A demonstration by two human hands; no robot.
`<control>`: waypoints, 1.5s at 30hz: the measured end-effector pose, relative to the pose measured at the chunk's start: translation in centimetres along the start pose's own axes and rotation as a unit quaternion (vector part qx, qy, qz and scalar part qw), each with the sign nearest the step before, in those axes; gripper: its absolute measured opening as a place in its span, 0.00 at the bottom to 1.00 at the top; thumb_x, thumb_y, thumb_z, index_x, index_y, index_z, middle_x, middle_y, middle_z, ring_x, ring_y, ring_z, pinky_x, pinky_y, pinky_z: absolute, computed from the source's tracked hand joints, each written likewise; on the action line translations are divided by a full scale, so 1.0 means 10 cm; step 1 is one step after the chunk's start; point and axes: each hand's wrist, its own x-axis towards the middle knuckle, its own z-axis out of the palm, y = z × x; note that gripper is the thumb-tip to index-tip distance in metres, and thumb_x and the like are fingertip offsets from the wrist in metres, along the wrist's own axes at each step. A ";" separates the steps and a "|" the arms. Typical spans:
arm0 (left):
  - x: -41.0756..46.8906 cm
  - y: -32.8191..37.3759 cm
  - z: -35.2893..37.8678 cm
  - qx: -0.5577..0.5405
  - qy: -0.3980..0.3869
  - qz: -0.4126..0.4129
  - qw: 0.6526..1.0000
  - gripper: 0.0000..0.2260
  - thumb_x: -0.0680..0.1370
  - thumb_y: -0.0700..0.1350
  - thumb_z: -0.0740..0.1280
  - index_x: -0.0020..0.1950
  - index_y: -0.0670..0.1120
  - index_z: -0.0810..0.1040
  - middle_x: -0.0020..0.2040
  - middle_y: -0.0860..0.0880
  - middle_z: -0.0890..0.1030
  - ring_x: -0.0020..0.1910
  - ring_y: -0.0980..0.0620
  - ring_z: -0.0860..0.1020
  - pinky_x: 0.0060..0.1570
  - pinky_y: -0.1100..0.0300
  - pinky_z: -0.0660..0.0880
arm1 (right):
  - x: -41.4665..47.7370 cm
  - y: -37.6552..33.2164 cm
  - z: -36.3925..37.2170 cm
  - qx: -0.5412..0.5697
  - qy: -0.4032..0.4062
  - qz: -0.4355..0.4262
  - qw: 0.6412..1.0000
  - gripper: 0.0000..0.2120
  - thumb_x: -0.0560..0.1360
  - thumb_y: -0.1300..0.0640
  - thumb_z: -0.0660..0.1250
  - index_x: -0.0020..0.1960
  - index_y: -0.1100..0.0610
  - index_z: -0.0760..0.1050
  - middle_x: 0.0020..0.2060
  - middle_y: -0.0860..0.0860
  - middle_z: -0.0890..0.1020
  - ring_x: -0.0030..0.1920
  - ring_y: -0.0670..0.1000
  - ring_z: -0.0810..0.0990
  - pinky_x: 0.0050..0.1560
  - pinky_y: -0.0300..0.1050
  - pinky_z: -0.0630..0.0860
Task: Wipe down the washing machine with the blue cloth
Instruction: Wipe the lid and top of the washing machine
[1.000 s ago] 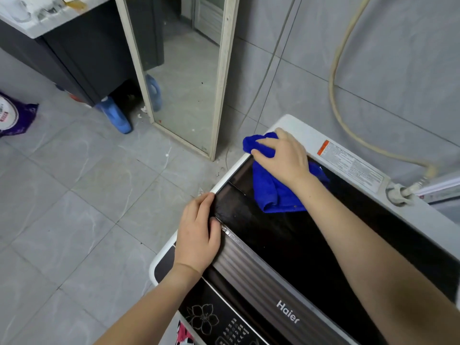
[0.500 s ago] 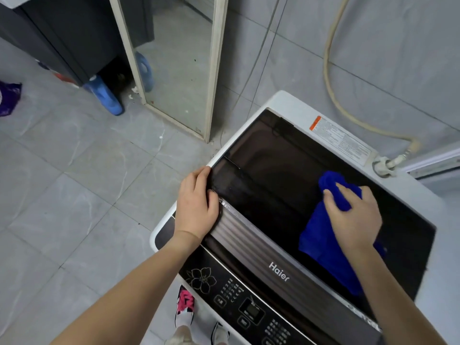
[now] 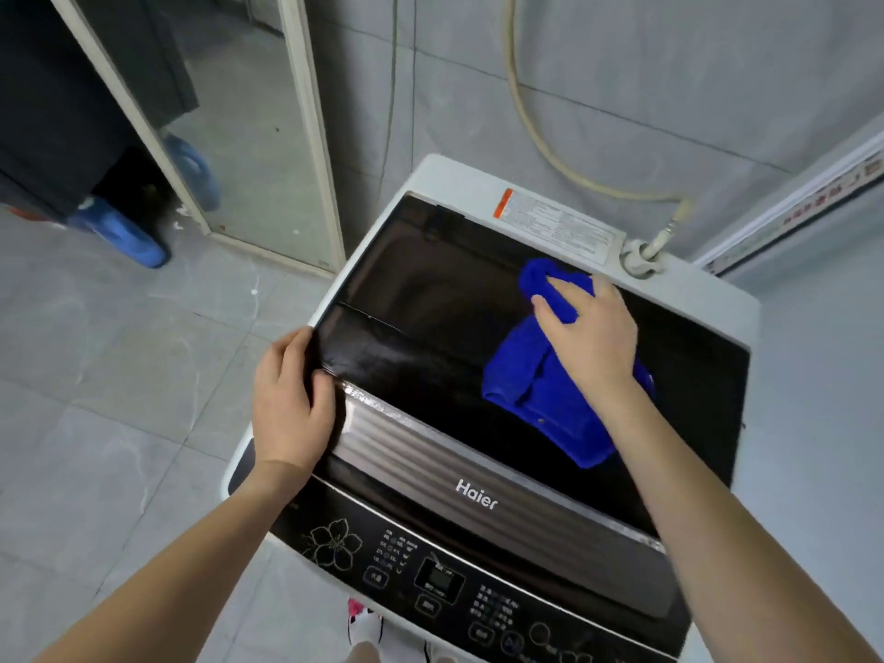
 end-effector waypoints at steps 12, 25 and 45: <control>0.01 0.05 0.03 0.000 0.005 -0.003 1.000 0.23 0.76 0.41 0.57 0.71 0.39 0.71 0.65 0.39 0.72 0.65 0.42 0.70 0.67 0.58 0.62 | -1.02 1.23 -0.56 0.003 0.098 0.252 0.963 0.16 0.81 0.44 0.62 0.64 0.51 0.78 0.50 0.52 0.72 0.50 0.58 0.76 0.52 0.49 0.72; 0.01 0.04 0.03 0.000 0.006 -0.005 1.000 0.22 0.76 0.40 0.58 0.71 0.38 0.71 0.64 0.39 0.73 0.65 0.44 0.70 0.67 0.64 0.60 | -0.65 1.21 -0.63 0.039 0.073 0.236 0.968 0.19 0.80 0.42 0.63 0.66 0.51 0.77 0.53 0.51 0.72 0.54 0.56 0.75 0.54 0.45 0.68; 0.05 -0.04 -0.18 -0.139 -0.013 -0.028 0.990 0.26 0.68 0.31 0.55 0.64 0.36 0.78 0.59 0.44 0.79 0.60 0.54 0.74 0.63 0.76 0.64 | -0.21 -1.50 0.66 0.060 -0.205 -0.345 0.914 0.16 0.77 0.44 0.69 0.63 0.46 0.81 0.50 0.48 0.75 0.52 0.51 0.76 0.49 0.48 0.74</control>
